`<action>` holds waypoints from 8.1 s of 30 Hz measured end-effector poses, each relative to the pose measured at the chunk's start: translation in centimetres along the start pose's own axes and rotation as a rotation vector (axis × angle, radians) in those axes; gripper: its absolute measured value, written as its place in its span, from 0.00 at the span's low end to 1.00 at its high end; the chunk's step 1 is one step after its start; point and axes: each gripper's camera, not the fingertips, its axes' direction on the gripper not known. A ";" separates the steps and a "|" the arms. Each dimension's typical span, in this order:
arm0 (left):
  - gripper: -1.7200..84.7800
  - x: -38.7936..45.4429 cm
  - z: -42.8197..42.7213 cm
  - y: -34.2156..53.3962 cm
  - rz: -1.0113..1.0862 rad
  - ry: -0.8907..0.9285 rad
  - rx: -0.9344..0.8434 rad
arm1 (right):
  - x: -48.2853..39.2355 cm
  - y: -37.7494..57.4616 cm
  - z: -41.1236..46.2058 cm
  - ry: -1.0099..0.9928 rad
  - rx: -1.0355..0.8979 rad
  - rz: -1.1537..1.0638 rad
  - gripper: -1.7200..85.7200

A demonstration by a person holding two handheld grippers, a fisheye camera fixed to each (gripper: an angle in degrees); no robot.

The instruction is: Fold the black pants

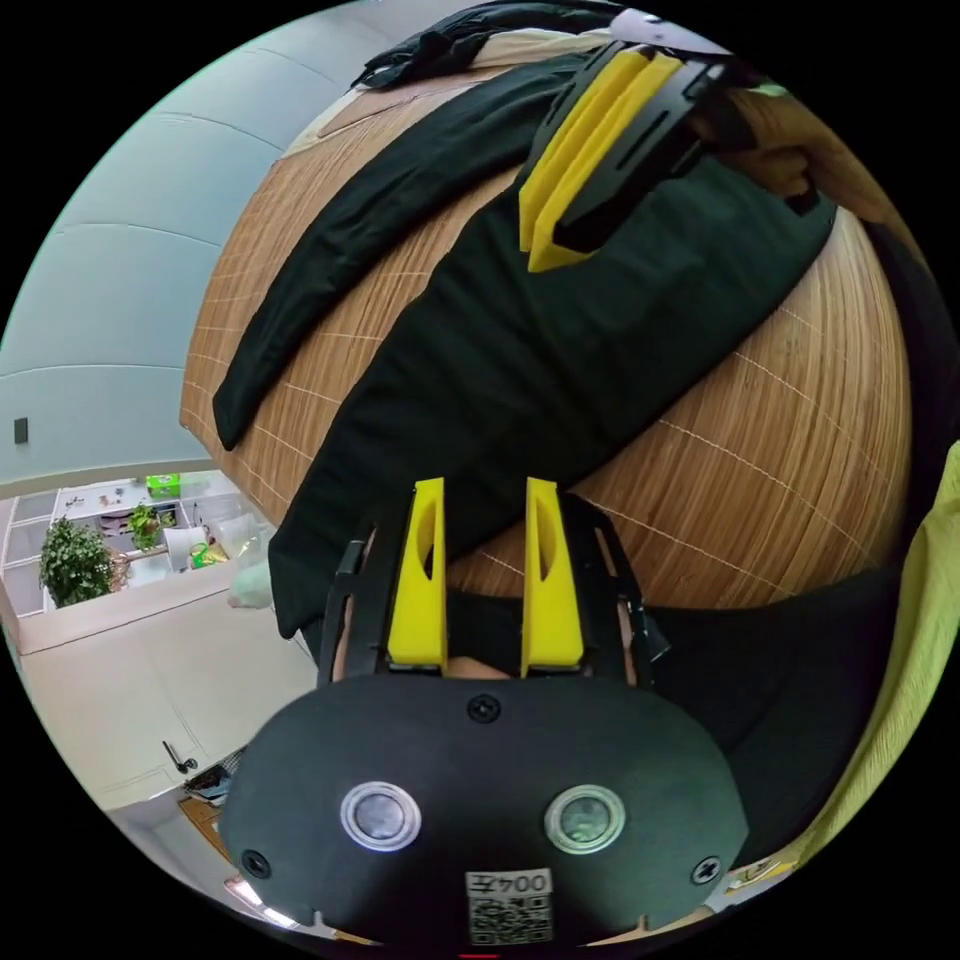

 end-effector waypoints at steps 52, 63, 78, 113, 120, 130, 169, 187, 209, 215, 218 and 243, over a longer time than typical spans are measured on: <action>0.02 -2.7 4.1 1.2 -0.215 -0.056 0.239 | 39.9 44.7 -3.6 -0.021 -0.011 0.892 0.14; 0.03 -2.9 4.4 0.6 -0.217 -0.073 0.240 | 42.6 42.5 5.1 -0.027 -0.611 0.718 0.09; 0.02 -4.1 4.4 -0.3 -0.216 -0.065 0.241 | 46.6 42.5 5.7 0.134 -0.126 0.966 0.12; 0.05 -9.8 3.2 -2.5 -0.325 -0.042 0.271 | 24.1 29.0 15.3 0.189 -0.033 0.581 0.11; 0.05 -18.1 -0.5 -8.1 -0.400 0.052 0.447 | 23.8 29.6 15.1 0.166 0.016 0.615 0.11; 0.03 -23.6 4.3 -22.7 -0.344 -0.025 0.248 | 25.9 31.1 14.2 -0.013 0.060 0.668 0.07; 0.02 -3.0 7.2 -6.6 -0.061 -0.314 0.032 | 8.3 25.2 11.6 0.364 -0.081 0.407 0.07; 0.03 -4.9 9.4 -3.3 -0.188 -0.094 0.108 | -1.7 26.0 11.0 0.531 -0.026 0.329 0.06; 0.17 -1.5 13.3 6.2 0.524 -0.628 -0.172 | -8.1 28.1 9.1 0.547 -0.012 0.341 0.06; 0.16 -1.5 15.3 6.4 0.539 -0.653 -0.175 | -9.8 28.3 8.7 0.564 -0.016 0.338 0.06; 0.15 -1.6 15.9 6.7 0.547 -0.654 -0.160 | -10.4 28.4 8.6 0.563 -0.012 0.346 0.06; 0.09 -4.0 19.1 9.1 0.490 -0.771 -0.111 | -17.5 25.0 6.2 0.605 -0.062 0.336 0.08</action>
